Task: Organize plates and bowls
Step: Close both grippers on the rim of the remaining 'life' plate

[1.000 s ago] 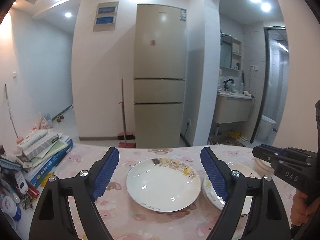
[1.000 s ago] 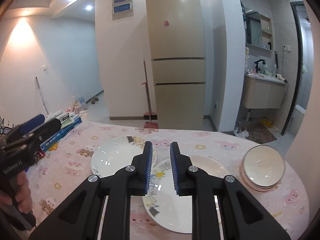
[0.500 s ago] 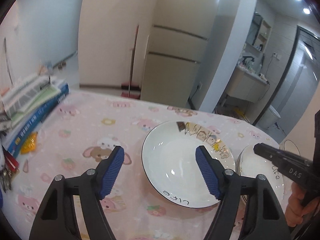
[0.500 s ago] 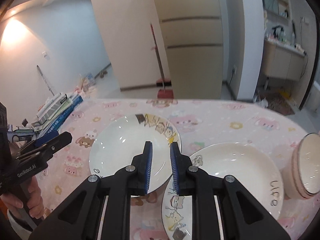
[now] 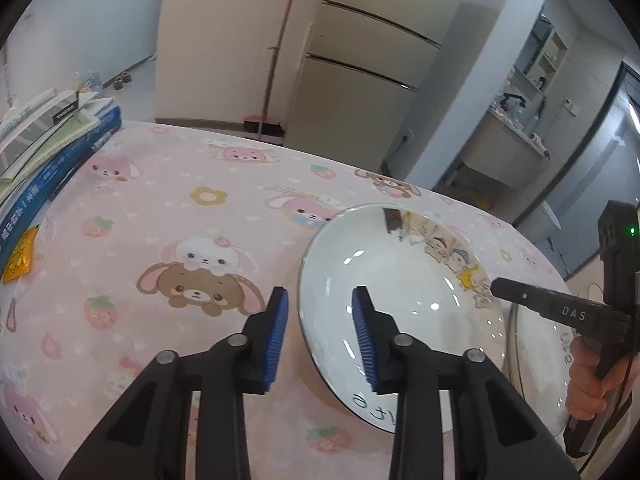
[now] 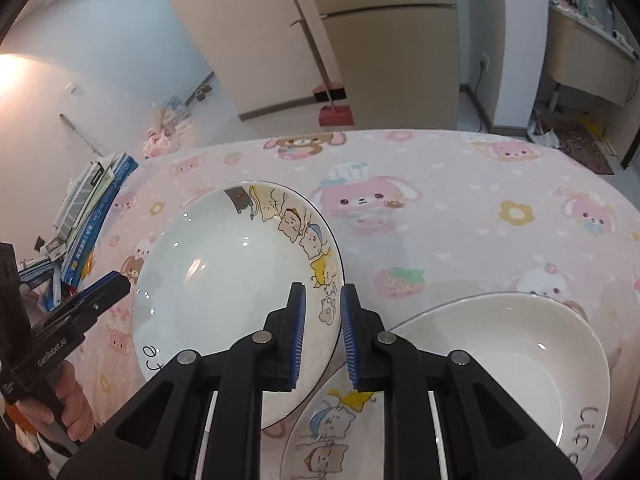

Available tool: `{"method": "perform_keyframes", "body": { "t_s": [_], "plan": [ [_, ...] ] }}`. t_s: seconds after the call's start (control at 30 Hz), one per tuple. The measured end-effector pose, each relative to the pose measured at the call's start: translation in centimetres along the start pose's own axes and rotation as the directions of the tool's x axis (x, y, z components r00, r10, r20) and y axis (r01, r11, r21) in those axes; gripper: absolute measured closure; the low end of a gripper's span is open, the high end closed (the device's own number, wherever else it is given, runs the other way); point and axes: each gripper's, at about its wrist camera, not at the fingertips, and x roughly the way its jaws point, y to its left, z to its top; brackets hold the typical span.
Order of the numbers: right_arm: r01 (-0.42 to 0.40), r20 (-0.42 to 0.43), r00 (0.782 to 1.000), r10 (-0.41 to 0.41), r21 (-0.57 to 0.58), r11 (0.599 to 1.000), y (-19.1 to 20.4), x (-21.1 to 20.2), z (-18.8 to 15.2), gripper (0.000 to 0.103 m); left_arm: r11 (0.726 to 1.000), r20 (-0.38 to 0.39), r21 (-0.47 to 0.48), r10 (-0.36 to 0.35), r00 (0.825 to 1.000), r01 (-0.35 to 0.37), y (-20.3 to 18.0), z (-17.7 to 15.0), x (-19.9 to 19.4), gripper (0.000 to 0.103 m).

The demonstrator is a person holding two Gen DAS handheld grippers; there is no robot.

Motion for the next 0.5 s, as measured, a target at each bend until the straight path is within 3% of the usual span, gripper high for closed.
{"method": "perform_keyframes", "body": {
  "t_s": [0.23, 0.37, 0.5],
  "plan": [
    [-0.072, -0.075, 0.995, 0.07, -0.032, 0.997, -0.8, 1.6, 1.0, 0.086, 0.999, -0.05, -0.01, -0.048, 0.998, 0.047, 1.0, 0.5, 1.8, 0.071],
    [-0.081, -0.12, 0.99, 0.074, -0.057, 0.995, -0.8, 2.6, 1.7, 0.089, 0.996, -0.111, -0.054, -0.076, 0.991, 0.07, 1.7, 0.4, 3.6, 0.09],
    [-0.07, -0.167, 0.985, 0.055, -0.086, 0.994, -0.6, 3.4, 2.2, 0.091, 0.994, -0.116, -0.08, -0.082, 0.99, 0.073, 1.6, 0.2, 4.0, 0.093]
  ]
}}
